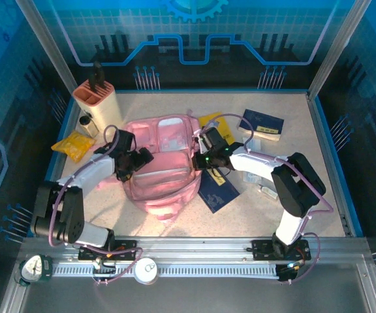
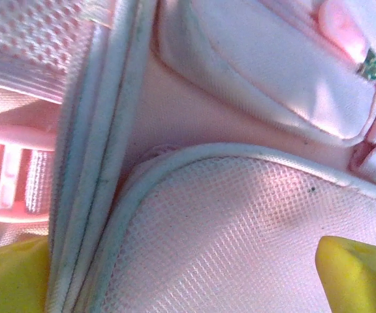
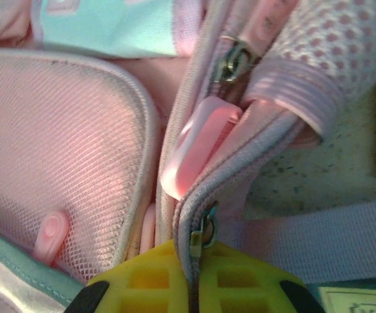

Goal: Pack the student bag

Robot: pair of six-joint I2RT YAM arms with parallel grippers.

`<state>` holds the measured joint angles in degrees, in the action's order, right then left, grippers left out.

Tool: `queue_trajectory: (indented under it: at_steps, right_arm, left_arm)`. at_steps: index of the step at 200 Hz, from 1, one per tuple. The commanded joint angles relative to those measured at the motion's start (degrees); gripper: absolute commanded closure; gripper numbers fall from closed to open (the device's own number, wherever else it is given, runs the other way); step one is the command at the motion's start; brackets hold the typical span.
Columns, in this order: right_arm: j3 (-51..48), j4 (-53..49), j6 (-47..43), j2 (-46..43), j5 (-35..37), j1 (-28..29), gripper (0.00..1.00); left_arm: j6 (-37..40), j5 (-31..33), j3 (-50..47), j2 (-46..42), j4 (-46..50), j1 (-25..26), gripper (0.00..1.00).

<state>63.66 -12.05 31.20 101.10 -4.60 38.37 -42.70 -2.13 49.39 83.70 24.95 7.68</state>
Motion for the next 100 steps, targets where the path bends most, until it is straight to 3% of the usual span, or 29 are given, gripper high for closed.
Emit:
queue_trajectory:
  at_steps: [1, 16, 36, 61, 100]
  right_arm:
    - [3.2, 3.1, 3.8, 2.3, -7.3, 7.8, 0.87]
    - [5.2, 3.4, 5.1, 4.5, -5.7, 9.6, 0.82]
    - [5.6, 3.6, 5.8, 3.8, -6.2, 10.4, 0.60]
    - [1.6, 1.9, 5.2, -2.8, -3.5, 10.2, 0.42]
    - [-2.7, -0.7, 5.4, -8.8, -7.8, 3.1, 0.29]
  left_arm:
    - [5.5, -4.8, 5.3, 2.7, -8.2, -2.7, 0.03]
    - [6.9, -6.4, 6.7, 4.0, -7.3, -4.9, 0.02]
    - [10.0, -8.7, 8.3, 3.9, -4.7, -5.9, 0.01]
    - [12.7, -10.6, 7.4, 0.4, -2.2, -5.9, 0.01]
    - [11.5, -6.5, 3.1, -7.9, 5.0, -5.8, 0.01]
